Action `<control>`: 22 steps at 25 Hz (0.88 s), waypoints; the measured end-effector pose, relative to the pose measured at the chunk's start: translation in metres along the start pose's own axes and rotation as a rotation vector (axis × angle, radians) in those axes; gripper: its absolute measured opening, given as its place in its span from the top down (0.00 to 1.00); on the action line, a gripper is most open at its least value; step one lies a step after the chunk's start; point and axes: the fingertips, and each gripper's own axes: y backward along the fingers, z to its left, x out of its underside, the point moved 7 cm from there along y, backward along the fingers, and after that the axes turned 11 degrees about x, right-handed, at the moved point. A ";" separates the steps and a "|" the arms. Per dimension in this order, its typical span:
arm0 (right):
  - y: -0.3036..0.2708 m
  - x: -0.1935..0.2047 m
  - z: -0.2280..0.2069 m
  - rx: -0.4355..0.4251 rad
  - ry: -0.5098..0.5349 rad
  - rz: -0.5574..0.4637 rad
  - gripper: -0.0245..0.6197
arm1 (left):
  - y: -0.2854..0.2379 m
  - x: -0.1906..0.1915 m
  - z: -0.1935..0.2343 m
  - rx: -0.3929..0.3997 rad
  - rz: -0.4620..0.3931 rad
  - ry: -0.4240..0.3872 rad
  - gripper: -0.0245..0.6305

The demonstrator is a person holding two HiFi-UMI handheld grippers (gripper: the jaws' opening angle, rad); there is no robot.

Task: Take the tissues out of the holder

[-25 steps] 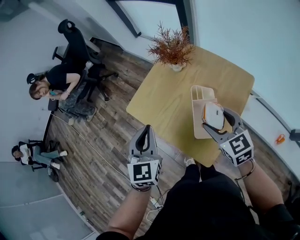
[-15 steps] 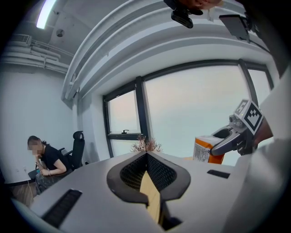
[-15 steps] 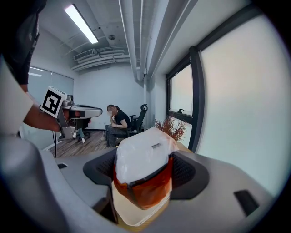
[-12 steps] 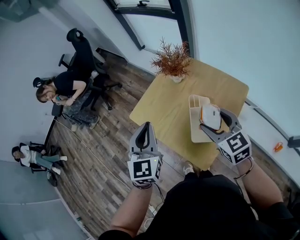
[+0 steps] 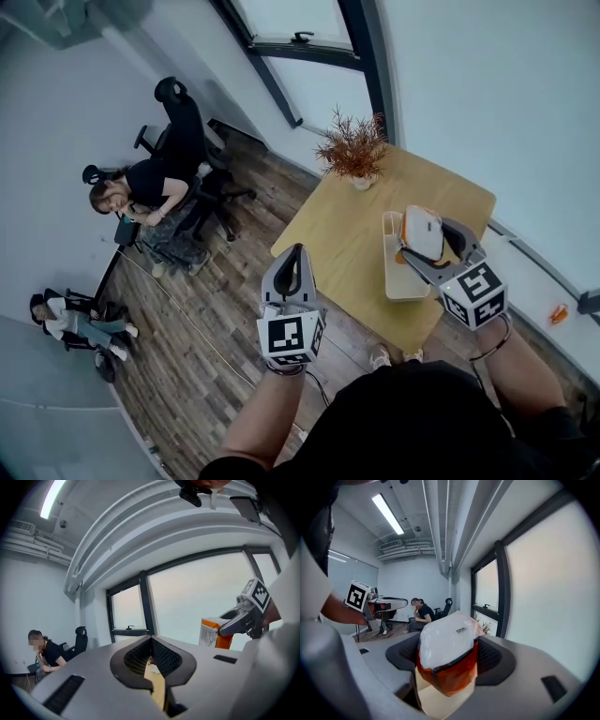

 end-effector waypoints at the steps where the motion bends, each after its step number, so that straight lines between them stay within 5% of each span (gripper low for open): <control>1: 0.000 -0.004 -0.001 0.002 0.000 -0.007 0.44 | -0.001 -0.005 0.001 0.003 -0.008 -0.009 0.96; 22: 0.010 -0.061 -0.025 0.071 0.025 -0.118 0.44 | -0.005 -0.063 0.026 -0.016 -0.112 -0.048 0.96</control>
